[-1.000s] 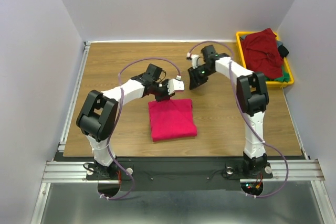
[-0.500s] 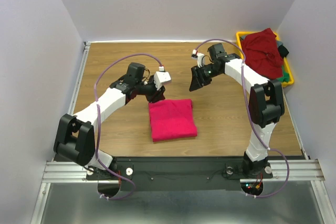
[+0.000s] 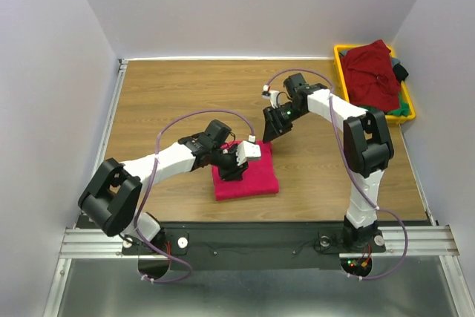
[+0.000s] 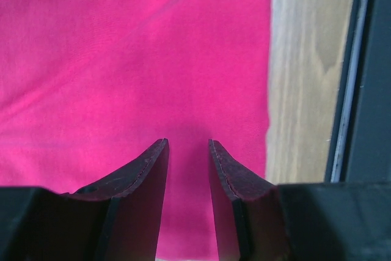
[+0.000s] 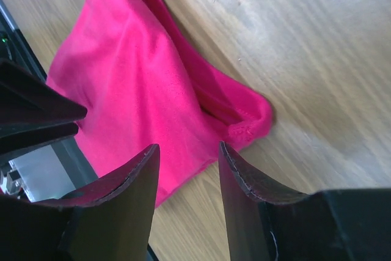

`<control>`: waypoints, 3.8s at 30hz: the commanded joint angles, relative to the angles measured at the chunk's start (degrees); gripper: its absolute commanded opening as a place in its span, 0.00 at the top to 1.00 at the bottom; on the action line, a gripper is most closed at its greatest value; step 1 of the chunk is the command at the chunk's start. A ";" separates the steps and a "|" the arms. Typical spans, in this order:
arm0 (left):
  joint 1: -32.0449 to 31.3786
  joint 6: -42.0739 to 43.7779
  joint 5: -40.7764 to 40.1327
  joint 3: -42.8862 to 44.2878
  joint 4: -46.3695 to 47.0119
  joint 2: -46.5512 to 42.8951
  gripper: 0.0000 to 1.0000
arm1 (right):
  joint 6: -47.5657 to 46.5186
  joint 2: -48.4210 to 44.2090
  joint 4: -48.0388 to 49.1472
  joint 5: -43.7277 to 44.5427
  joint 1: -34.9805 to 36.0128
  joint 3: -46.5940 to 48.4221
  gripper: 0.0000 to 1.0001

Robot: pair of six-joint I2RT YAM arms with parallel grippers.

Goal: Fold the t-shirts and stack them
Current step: Fold the tshirt

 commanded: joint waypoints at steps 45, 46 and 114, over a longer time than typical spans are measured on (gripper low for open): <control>-0.36 6.26 -3.76 -1.54 1.02 3.24 0.66 | -4.66 0.75 0.37 12.96 0.49 5.07 0.99; -0.27 6.35 -3.93 -1.63 1.11 3.41 0.66 | -4.74 1.71 0.46 12.87 0.49 4.72 0.99; 21.18 -52.71 30.95 -2.69 35.56 7.53 0.66 | 40.07 -13.93 44.55 -15.16 1.63 -25.32 0.63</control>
